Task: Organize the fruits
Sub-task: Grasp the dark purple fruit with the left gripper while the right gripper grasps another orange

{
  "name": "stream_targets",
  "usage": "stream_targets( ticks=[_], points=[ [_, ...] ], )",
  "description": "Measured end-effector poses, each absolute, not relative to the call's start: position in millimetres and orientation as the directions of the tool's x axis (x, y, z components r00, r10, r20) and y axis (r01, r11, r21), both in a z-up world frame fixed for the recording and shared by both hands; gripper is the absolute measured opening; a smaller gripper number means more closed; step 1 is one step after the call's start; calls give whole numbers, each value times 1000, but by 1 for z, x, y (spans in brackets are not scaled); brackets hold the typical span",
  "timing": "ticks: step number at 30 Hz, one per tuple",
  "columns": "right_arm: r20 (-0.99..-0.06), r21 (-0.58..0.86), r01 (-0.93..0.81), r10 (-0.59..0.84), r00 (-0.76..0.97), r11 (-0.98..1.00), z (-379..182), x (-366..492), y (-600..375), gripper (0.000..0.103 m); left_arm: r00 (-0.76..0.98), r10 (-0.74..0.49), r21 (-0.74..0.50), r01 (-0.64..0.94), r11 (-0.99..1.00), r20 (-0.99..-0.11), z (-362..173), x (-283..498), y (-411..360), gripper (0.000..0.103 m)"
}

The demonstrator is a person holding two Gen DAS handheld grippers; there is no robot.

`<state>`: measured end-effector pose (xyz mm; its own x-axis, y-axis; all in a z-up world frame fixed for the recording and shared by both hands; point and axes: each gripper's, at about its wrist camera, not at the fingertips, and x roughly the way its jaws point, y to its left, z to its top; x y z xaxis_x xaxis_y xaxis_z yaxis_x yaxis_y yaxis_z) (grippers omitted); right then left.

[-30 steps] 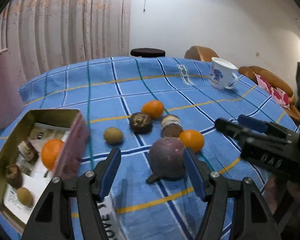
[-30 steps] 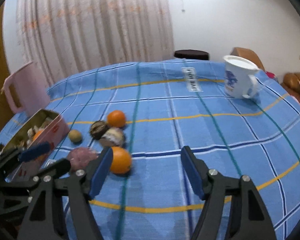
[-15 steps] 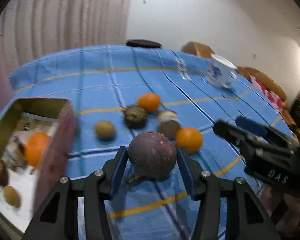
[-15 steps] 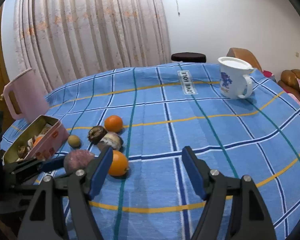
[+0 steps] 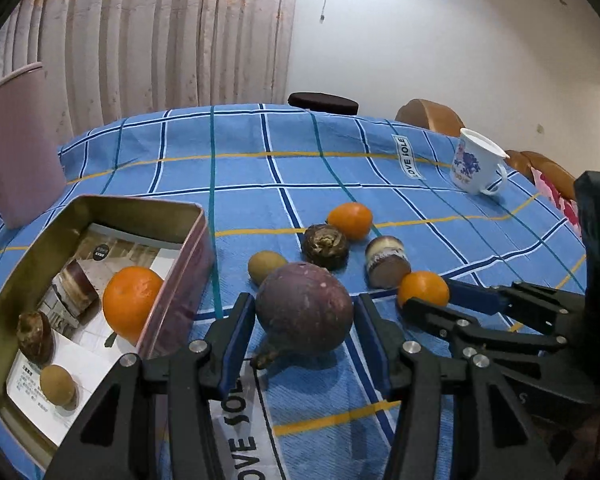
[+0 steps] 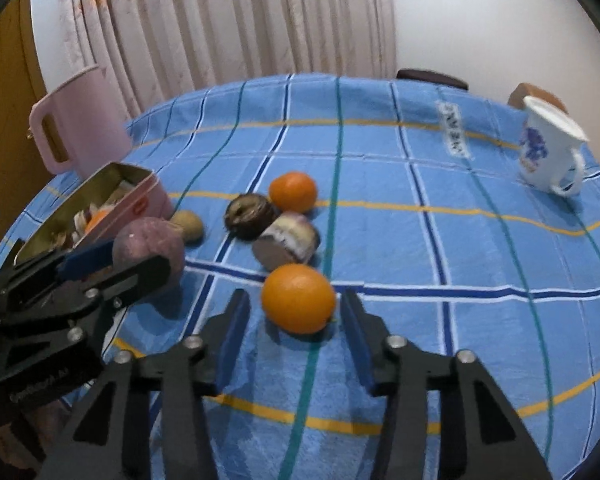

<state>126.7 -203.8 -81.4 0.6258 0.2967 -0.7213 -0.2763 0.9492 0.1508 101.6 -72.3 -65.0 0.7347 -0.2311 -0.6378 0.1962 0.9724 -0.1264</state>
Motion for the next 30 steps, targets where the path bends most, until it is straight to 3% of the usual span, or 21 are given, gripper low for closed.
stream_targets(
  ticks=[13,30],
  points=[
    [-634,189,-296,347,691,936,-66,111,-213,43,787,-209,-126,166,978,-580,-57,91,-67,53],
    [-522,124,-330,344,780,936,-50,87,-209,43,848,-163,-89,137,987,-504,-49,76,-65,53]
  ],
)
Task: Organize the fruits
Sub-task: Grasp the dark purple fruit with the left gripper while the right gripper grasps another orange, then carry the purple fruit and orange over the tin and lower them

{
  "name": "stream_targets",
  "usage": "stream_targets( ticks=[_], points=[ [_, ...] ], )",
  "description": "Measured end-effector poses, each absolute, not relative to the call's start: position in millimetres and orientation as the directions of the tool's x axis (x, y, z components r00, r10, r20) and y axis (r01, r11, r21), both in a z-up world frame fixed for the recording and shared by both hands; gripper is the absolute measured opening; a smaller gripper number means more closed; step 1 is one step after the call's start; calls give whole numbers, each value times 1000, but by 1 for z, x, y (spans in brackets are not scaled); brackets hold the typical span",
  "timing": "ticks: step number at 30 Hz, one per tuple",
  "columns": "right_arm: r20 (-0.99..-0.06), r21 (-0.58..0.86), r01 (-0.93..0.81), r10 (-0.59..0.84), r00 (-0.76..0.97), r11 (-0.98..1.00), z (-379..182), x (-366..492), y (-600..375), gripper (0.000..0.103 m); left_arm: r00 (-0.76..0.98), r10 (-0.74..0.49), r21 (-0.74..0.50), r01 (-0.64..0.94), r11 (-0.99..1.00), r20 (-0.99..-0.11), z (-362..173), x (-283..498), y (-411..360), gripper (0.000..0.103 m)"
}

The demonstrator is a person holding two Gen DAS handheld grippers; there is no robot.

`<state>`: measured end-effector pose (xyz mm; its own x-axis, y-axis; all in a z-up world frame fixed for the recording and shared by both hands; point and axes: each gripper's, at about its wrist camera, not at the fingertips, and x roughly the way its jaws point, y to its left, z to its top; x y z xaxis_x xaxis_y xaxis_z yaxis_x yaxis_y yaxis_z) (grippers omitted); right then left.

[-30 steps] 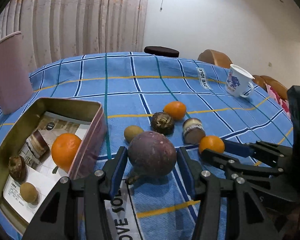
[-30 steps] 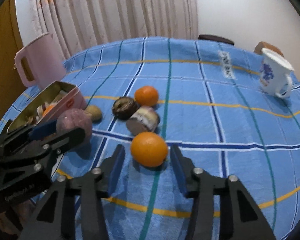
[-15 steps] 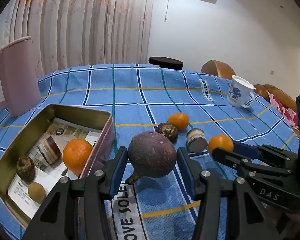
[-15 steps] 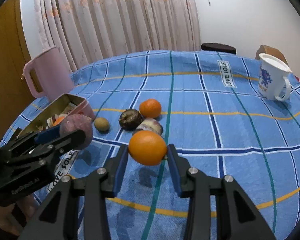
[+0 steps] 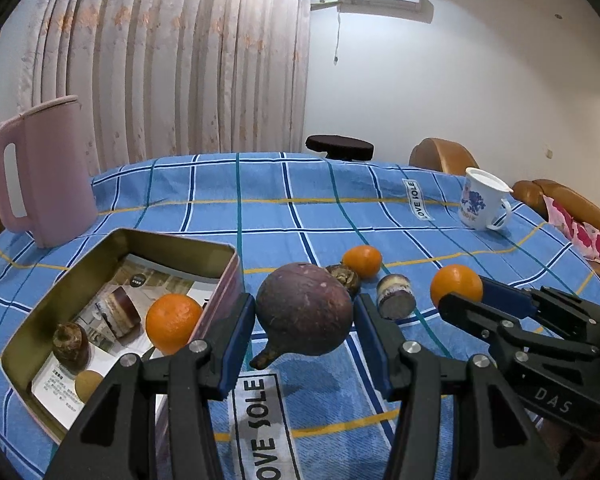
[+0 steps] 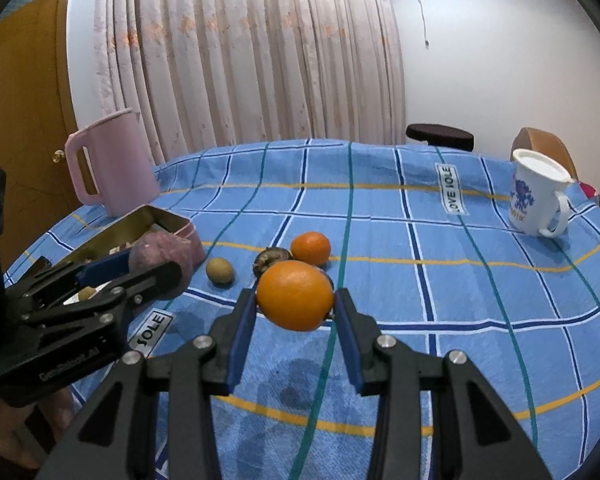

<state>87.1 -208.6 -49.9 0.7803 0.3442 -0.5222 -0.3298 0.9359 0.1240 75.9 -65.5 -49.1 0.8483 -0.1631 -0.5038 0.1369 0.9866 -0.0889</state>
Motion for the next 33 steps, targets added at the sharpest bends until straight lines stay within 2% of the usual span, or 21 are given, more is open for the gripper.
stream_targets(
  ticks=[33],
  points=[
    [-364,41,-348,338,868,937,-35,53,-207,43,933,-117,-22,117,993,-340,-34,42,-70,53]
  ],
)
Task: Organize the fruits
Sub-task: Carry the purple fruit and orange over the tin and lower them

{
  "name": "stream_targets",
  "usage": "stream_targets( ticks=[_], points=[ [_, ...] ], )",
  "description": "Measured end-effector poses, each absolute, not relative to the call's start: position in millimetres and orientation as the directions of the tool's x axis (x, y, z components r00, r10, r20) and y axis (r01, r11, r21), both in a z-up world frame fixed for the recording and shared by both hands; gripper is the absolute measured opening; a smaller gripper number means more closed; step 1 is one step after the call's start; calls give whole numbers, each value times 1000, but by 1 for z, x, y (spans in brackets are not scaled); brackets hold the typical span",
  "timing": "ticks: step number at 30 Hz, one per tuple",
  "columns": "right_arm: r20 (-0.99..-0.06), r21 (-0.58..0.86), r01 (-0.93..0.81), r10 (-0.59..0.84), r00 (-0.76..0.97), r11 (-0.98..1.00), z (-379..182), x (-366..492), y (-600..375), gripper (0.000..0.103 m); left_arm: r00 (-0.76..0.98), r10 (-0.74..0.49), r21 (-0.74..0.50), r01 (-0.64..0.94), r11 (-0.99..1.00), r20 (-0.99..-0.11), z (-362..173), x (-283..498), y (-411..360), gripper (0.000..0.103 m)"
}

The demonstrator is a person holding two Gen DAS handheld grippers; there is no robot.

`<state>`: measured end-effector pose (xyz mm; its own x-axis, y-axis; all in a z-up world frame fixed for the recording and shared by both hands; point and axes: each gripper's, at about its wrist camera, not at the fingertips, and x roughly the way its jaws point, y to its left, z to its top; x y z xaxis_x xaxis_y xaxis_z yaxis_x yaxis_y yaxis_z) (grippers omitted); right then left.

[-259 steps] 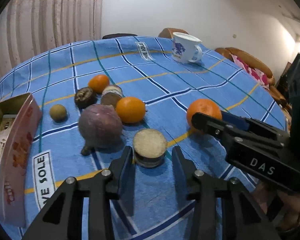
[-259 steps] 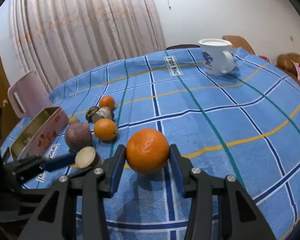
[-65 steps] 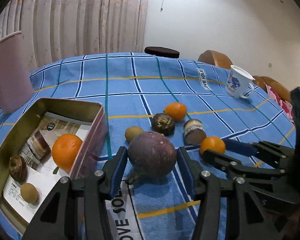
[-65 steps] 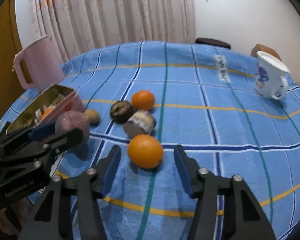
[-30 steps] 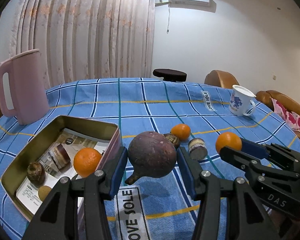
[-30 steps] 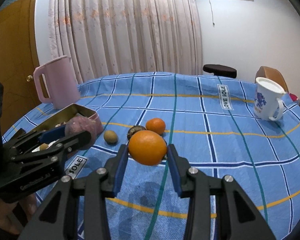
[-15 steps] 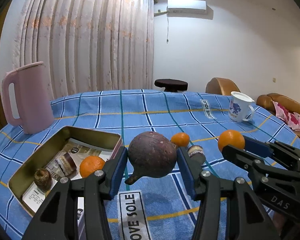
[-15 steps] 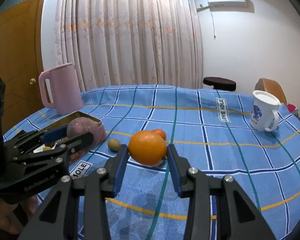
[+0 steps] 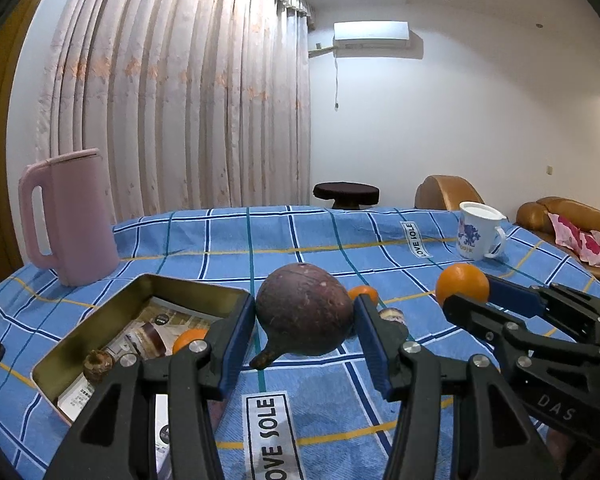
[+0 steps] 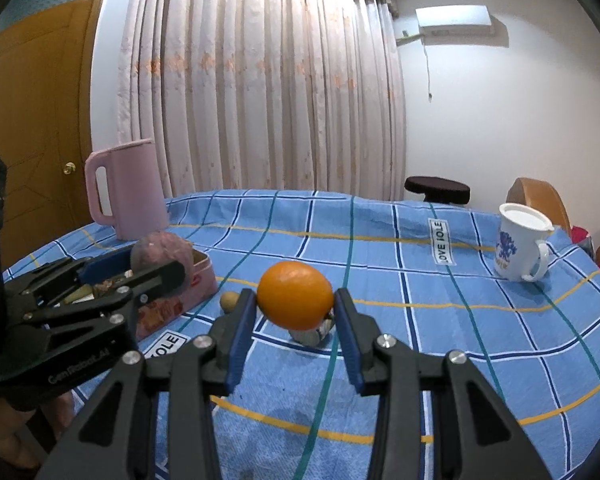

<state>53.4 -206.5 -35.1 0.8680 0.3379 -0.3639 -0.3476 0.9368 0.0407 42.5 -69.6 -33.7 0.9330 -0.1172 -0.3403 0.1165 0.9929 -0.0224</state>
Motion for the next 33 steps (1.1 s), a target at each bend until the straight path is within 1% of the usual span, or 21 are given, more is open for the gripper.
stream_targets(
  ticks=[5,8,13,15,19,23,27,33],
  points=[
    [-386,17,-362,340,858,932,-34,59,-198,43,913,-91,-45,79,996,-399,-34,51,-56,53],
    [-388,9,-378,352,852,926,-32,64,-190,43,911,-68,-49,53,997,-406,-30,53,-43,53],
    [-389,48,-437,420,820,898,-19,74,-168,43,908,-11,-45,-9,999,-418,-23,56,-14,53],
    [-386,52,-473,454,803,880,-13,77,-153,43,900,23,-39,-45,998,-436,-24,60,0,53],
    [-399,22,-525,489,776,851,-10,85,-120,43,883,55,-55,-91,994,-466,-29,63,27,53],
    [-437,41,-571,528,728,820,-12,95,-93,43,862,92,-50,-135,990,-498,-36,68,48,53],
    [-484,23,-610,543,687,792,-22,103,-66,43,841,103,-59,-158,986,-531,-44,73,62,53],
    [-523,47,-645,569,635,763,-35,109,-49,43,830,117,-61,-179,982,-545,-50,71,73,53]
  ],
)
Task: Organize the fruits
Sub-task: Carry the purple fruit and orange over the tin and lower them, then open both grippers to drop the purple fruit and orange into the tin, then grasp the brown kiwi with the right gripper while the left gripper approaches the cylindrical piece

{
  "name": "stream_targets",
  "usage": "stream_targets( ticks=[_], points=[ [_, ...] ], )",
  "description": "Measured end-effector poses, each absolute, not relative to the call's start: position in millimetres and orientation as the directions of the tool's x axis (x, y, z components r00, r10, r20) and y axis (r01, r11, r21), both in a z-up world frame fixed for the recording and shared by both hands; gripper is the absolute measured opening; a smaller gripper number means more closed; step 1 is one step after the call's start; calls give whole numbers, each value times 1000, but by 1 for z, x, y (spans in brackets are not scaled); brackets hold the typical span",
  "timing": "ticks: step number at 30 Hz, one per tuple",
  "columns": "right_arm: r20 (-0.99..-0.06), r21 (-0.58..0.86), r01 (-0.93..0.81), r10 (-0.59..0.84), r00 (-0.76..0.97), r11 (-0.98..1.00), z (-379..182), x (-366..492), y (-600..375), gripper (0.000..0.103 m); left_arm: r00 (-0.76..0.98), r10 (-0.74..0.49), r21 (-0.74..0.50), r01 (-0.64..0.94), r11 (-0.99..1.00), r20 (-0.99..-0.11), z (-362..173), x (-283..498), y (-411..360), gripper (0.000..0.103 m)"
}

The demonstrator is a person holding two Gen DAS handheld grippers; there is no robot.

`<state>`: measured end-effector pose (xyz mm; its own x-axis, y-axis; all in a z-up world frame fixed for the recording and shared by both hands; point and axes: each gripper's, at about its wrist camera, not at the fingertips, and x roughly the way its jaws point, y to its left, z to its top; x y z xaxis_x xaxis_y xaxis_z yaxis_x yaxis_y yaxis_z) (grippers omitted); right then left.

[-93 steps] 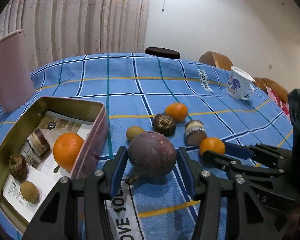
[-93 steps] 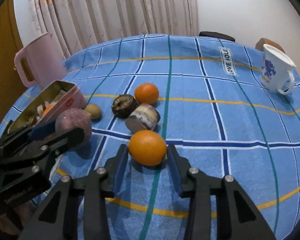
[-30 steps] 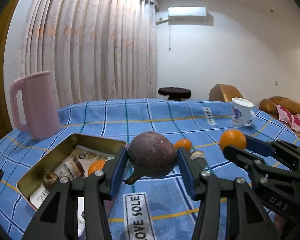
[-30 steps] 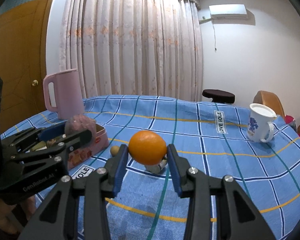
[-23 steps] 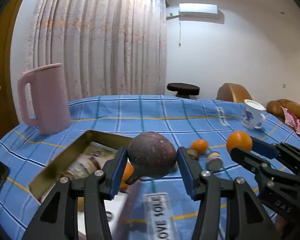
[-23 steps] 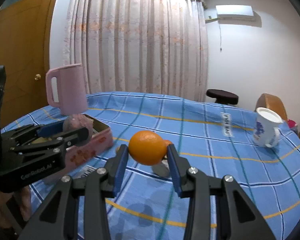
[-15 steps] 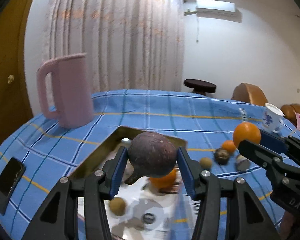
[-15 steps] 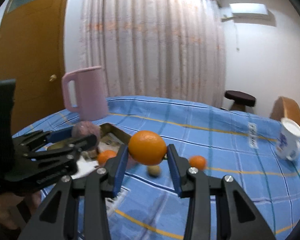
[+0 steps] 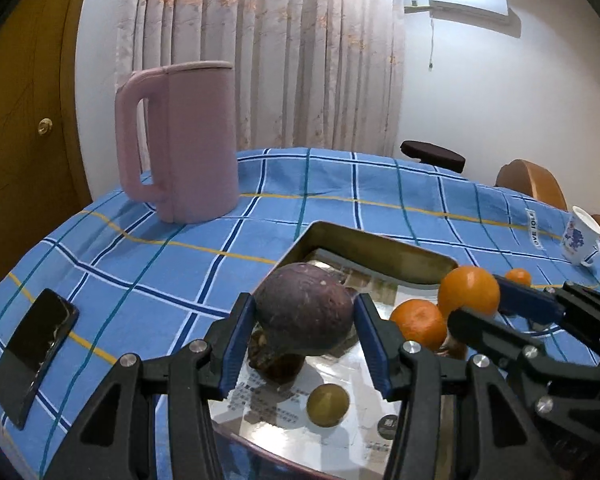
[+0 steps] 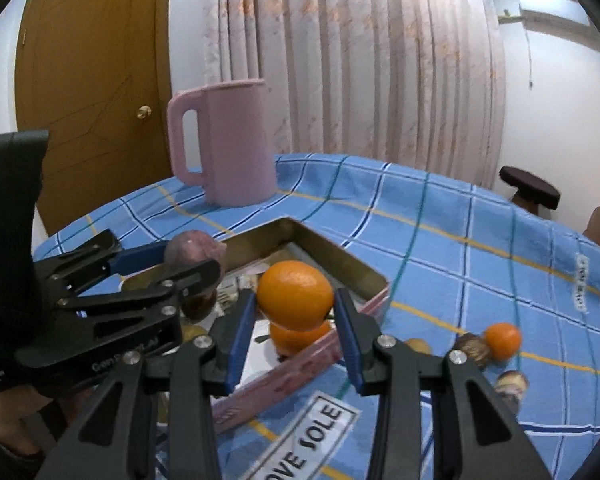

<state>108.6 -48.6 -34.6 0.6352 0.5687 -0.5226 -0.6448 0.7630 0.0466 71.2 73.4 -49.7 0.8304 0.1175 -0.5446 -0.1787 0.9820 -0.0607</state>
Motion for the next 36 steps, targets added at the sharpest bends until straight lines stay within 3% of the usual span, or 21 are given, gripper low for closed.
stream_targets(
  ticks=[16,18,21,23,31,35,36],
  points=[
    [-564,66,-719,620,545,692,-47,99,-35,45,815,153,-11,-192,981,-559,-55,62,75,54],
    [-557,64,-716,620,552,695,-47,98,-39,53,820,160,-8,-196,980,-549,-53,58,74,57],
    [-540,76,-707,625,564,704,-43,95,-50,61,837,182,-8,-218,976,-516,-47,50,74,77],
    [-524,67,-692,616,588,718,-38,91,-59,66,850,172,-27,-213,977,-498,-43,46,74,81],
    [-561,-71,-484,366,742,872,-40,117,-115,66,863,122,-62,-174,983,-491,-40,52,58,81],
    [-607,-102,-467,317,729,878,-48,138,-107,61,861,116,-50,-161,986,-495,-39,56,52,81],
    [-618,-120,-474,308,723,872,-51,142,-99,56,861,120,-47,-164,985,-494,-38,57,52,81]
  ],
)
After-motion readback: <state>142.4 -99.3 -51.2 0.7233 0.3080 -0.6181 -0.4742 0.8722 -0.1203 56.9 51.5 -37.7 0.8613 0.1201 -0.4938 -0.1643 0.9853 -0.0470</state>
